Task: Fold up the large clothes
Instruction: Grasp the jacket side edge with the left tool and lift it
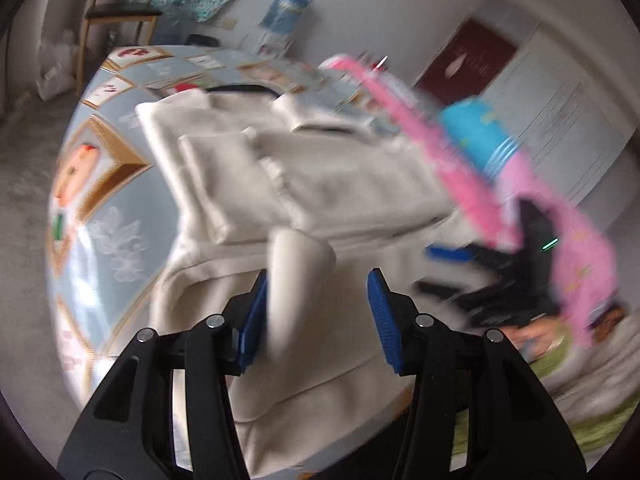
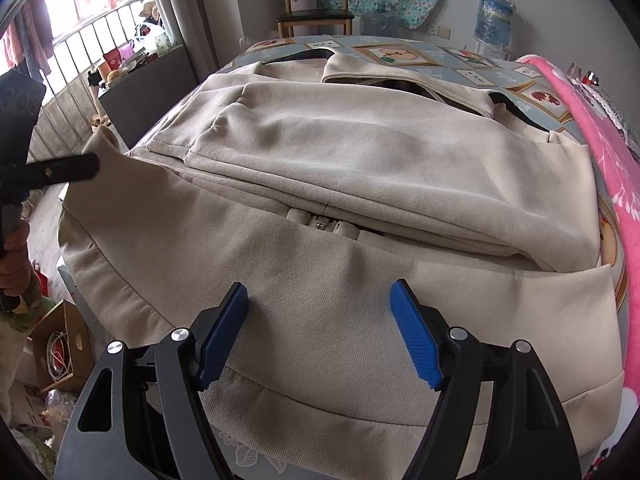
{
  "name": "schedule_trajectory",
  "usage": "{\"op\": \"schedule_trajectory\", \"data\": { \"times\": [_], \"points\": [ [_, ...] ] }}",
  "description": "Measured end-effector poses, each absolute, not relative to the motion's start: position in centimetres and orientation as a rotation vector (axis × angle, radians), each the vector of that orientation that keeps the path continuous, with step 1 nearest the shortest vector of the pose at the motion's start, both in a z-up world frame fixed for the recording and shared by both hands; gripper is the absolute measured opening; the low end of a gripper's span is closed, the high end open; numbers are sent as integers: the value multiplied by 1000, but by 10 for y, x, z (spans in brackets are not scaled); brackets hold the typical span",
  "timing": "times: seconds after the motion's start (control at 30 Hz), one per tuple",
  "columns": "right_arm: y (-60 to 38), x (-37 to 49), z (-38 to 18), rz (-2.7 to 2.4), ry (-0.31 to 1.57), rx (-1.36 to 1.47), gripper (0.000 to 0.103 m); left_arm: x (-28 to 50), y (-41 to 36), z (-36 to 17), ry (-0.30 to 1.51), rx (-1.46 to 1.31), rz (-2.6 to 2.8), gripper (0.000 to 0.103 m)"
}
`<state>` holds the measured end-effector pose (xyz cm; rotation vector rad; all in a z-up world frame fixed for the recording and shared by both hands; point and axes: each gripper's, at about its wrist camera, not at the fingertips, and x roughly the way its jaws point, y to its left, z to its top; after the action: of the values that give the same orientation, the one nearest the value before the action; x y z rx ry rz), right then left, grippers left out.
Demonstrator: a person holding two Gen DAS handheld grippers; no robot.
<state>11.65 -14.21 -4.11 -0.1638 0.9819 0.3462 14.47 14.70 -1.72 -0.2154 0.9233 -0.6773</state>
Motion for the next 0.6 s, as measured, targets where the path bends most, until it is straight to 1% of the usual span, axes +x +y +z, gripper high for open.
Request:
{"op": "schedule_trajectory", "data": {
  "times": [0.1, 0.17, 0.2, 0.27, 0.3, 0.43, 0.6],
  "points": [
    [-142, 117, -41, 345, 982, -164, 72, 147, 136, -26, 968, -118, -608, 46],
    [-142, 117, -41, 344, 982, -165, 72, 146, 130, -26, 960, -80, -581, 44],
    [-142, 117, -41, 344, 982, -165, 72, 145, 130, -25, 951, -67, -572, 39],
    [-142, 117, -41, 343, 982, -165, 72, 144, 129, -23, 928, -47, -551, 34],
    [-142, 117, -41, 343, 982, -166, 72, 142, 129, -20, 916, -39, -538, 28],
    [-142, 117, -41, 344, 980, -167, 72, 136, 121, -16, 894, 32, -457, 18],
    [-141, 116, -41, 343, 978, -167, 73, 132, 103, -18, 924, 130, -387, 17]
  ]
}}
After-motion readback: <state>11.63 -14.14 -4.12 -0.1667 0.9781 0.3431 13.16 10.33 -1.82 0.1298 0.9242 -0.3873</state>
